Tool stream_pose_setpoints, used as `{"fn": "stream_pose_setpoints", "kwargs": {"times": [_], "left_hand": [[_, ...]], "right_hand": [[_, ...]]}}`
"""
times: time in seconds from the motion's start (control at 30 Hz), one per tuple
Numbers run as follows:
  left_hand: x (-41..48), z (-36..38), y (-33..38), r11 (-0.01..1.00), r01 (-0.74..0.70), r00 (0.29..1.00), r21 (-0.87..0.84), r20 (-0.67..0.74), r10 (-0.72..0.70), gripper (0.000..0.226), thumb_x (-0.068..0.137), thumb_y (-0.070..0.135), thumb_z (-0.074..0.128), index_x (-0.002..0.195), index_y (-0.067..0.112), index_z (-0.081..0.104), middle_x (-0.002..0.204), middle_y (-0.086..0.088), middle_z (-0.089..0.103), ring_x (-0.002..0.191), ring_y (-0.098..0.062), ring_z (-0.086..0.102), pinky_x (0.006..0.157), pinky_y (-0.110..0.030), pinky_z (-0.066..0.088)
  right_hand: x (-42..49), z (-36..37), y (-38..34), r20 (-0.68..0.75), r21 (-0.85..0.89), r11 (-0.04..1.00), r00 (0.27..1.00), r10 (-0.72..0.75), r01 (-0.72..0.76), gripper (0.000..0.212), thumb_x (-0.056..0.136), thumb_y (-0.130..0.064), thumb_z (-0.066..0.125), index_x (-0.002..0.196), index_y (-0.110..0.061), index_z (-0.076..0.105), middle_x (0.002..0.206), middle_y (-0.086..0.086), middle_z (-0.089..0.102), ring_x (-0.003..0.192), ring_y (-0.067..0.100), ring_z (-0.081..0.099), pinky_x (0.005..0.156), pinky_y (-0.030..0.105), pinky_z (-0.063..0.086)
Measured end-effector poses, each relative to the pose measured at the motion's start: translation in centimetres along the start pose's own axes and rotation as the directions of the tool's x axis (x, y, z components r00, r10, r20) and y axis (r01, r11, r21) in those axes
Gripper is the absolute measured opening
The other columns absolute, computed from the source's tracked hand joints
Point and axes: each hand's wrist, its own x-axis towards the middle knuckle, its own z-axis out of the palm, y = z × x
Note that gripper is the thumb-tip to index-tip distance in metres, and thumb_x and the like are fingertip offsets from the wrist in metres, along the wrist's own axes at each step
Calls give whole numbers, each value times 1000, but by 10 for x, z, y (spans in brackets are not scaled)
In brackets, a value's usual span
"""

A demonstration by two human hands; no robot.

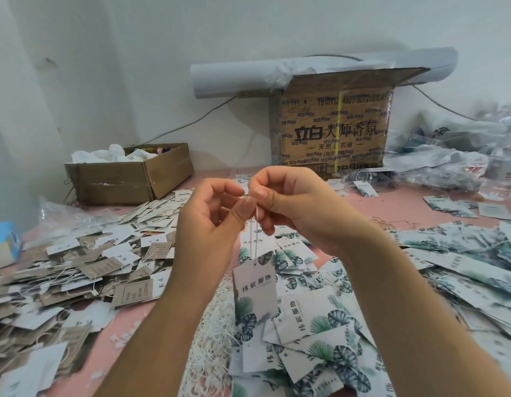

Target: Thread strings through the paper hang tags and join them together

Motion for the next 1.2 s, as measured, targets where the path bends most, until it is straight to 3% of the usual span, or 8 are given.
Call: {"fn": "stream_pose_setpoints", "kwargs": {"times": [0.2, 0.3, 0.4, 0.6, 0.8, 0.9, 1.07, 1.2], "left_hand": [[1, -5, -4, 975, 106, 979, 197, 149, -136, 46, 65, 64, 54, 98, 34, 48, 79, 15, 67, 63, 1, 56, 57, -14, 44], [1, -9, -6, 910, 151, 913, 386, 297, -278, 73, 49, 69, 67, 110, 49, 31, 94, 15, 61, 74, 5, 58, 66, -18, 47], [-1, -9, -10, 862, 110, 883, 494, 350, -313, 71, 66, 42, 79, 102, 62, 21, 96, 13, 60, 71, 5, 59, 62, -16, 50], [3, -12, -11, 907, 63, 949, 416, 258, -183, 54, 82, 9, 70, 105, 45, 35, 83, 6, 67, 71, -7, 64, 58, -15, 49], [5, -14, -9, 972, 127, 987, 198, 75, -144, 48, 79, 3, 70, 102, 37, 44, 82, 6, 69, 75, -10, 66, 61, -19, 55], [6, -15, -11, 978, 150, 988, 143, 2, -151, 45, 80, 2, 69, 100, 35, 45, 87, -2, 69, 75, -10, 68, 56, -19, 54], [6, -17, -13, 984, 141, 988, 105, -74, -134, 47, 79, 1, 69, 98, 36, 45, 84, -2, 67, 72, -10, 68, 51, -19, 52], [7, -16, -16, 985, 136, 988, 109, -91, -127, 47, 78, 0, 70, 96, 36, 45, 72, 6, 64, 64, -7, 66, 48, -17, 50]], "right_hand": [[3, 1, 1, -96, -100, 994, 994, -48, 38, 24, 95, 3, 41, 75, -9, 48, 56, -2, 53, 50, 10, 49, 50, 20, 44], [3, -4, 0, -193, -92, 991, 975, -110, 93, 22, 93, 6, 42, 77, -7, 48, 61, 1, 54, 54, 11, 49, 54, 21, 45], [2, -11, -2, -271, -79, 988, 951, -150, 133, 20, 91, 6, 45, 77, -7, 50, 61, 0, 58, 55, 11, 52, 56, 23, 48], [3, -29, 8, -372, -157, 987, 924, -84, 26, 16, 89, 5, 50, 83, -8, 57, 61, -3, 63, 59, 10, 59, 58, 21, 52], [5, -26, 41, -80, -176, 937, 953, 293, -303, 17, 86, 7, 53, 96, -1, 64, 87, 7, 73, 79, 20, 69, 69, 29, 58], [4, -22, 42, 97, -8, 952, 947, 305, -306, 33, 86, 13, 48, 92, -14, 66, 82, -1, 73, 75, 11, 70, 64, 21, 56], [5, -26, 39, 132, 194, 930, 947, 291, -313, 20, 91, -8, 46, 100, -6, 64, 83, 3, 72, 71, 12, 68, 60, 22, 55], [4, -28, 34, 163, 112, 946, 945, 284, -304, 16, 85, -14, 54, 96, -3, 61, 80, 3, 71, 70, 12, 67, 60, 20, 53]]}}
